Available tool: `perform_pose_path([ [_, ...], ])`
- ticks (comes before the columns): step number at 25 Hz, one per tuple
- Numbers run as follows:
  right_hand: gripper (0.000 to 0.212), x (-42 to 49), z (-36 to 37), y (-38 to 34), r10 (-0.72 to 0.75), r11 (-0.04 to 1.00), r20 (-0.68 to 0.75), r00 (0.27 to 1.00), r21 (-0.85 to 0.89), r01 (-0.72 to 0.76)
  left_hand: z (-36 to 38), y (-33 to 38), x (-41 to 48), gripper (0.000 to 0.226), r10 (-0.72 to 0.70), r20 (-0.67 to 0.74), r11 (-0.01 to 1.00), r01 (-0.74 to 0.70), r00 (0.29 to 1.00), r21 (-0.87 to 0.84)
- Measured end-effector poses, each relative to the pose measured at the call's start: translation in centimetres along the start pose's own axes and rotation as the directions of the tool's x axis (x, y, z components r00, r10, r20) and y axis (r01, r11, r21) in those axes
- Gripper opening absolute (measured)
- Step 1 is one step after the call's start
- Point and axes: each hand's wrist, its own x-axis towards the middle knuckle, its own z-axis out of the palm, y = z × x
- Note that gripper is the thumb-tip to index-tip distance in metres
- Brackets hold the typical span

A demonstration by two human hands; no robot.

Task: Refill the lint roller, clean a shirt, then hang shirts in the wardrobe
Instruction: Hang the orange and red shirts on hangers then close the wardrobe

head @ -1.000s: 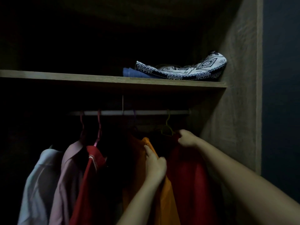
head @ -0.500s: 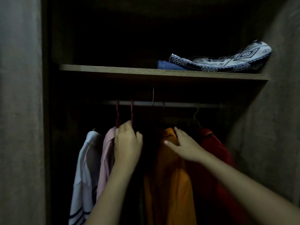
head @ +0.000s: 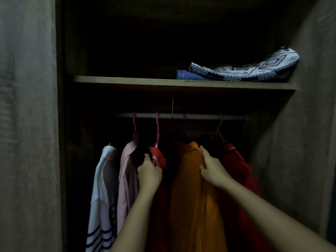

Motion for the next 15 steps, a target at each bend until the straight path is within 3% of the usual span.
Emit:
perform_pose_path([
  [4,0.075,-1.8,1.4,1.4,-0.055,0.998,-0.075,0.996,-0.030,0.053,0.3,-1.2,-1.8,0.058,0.072,0.053,0.997,-0.072,0.996,0.015],
  [6,0.075,-2.0,2.1,2.0,-0.128,0.987,-0.171,0.977,-0.122,0.108,0.0,-1.0,-2.4,0.058,0.171,0.010,0.985,-0.172,0.985,0.026],
  [8,0.071,-2.3,2.7,1.4,-0.293,0.943,-0.271,0.917,-0.241,0.231,-1.6,-0.3,-2.8,0.056,0.334,-0.110,0.942,-0.334,0.936,0.017],
  [10,0.065,-3.2,3.9,-0.2,-0.490,0.855,-0.311,0.815,-0.352,0.380,-4.3,0.2,-3.2,0.048,0.487,-0.295,0.862,-0.506,0.822,0.013],
  [12,0.062,-4.6,6.6,-1.8,-0.626,0.767,-0.281,0.728,-0.393,0.508,-7.3,-0.5,-3.3,0.043,0.610,-0.445,0.764,-0.635,0.656,0.113],
  [15,0.060,-7.9,12.7,-3.2,-0.722,0.678,-0.146,0.676,-0.343,0.650,-11.4,-3.8,-3.6,0.043,0.741,-0.432,0.661,-0.671,0.513,0.337],
])
